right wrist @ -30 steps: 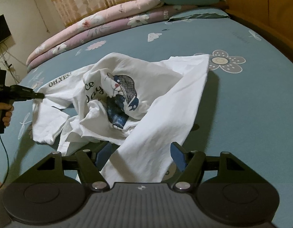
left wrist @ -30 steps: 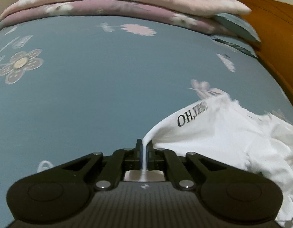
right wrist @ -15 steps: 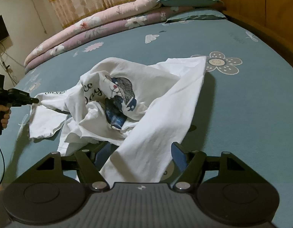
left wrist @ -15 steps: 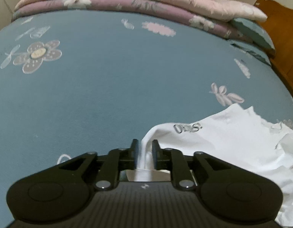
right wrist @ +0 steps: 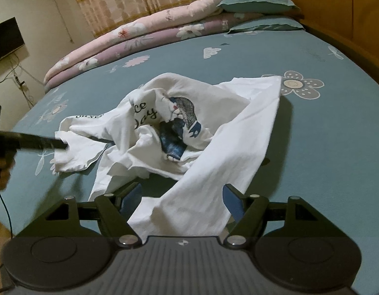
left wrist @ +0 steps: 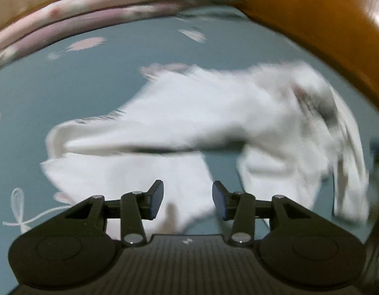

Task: Fold clothes
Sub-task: 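Pull the held sleeve outward across the bed with the left gripper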

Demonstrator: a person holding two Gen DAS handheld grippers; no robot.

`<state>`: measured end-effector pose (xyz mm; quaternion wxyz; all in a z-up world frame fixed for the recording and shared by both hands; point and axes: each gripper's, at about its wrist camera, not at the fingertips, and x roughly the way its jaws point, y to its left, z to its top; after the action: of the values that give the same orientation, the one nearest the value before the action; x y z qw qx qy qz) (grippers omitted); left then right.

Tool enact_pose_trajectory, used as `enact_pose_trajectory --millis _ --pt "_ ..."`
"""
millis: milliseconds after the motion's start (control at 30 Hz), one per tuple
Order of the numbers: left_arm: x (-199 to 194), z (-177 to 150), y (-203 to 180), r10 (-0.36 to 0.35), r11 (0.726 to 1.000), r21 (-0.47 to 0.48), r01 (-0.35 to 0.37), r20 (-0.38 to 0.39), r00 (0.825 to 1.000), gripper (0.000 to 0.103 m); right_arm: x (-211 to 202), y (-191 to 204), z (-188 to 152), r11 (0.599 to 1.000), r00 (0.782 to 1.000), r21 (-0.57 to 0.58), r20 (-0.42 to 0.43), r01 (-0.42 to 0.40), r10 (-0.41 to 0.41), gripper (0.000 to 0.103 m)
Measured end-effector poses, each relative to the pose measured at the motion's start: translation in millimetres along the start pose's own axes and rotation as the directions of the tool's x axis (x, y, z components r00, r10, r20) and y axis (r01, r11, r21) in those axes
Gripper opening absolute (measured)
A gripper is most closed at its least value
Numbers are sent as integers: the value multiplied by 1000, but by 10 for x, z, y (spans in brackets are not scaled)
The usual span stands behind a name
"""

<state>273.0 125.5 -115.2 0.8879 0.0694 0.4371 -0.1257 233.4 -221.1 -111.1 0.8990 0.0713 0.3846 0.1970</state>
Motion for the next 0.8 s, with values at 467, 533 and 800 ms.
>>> enact_pose_trajectory --millis 467,533,800 --pt "405 -95 -415 128 967 226 -120 -21 992 11 -98 -23 -21 1000 1000 -1 11 22 -22 77" --pt "351 -92 -454 146 960 240 -143 5 989 10 -107 -3 -18 1000 1000 -13 14 25 -25 77" --pt "-152 -25 -75 254 953 141 -267 100 962 5 -97 35 -19 1000 1000 -18 15 19 -18 77"
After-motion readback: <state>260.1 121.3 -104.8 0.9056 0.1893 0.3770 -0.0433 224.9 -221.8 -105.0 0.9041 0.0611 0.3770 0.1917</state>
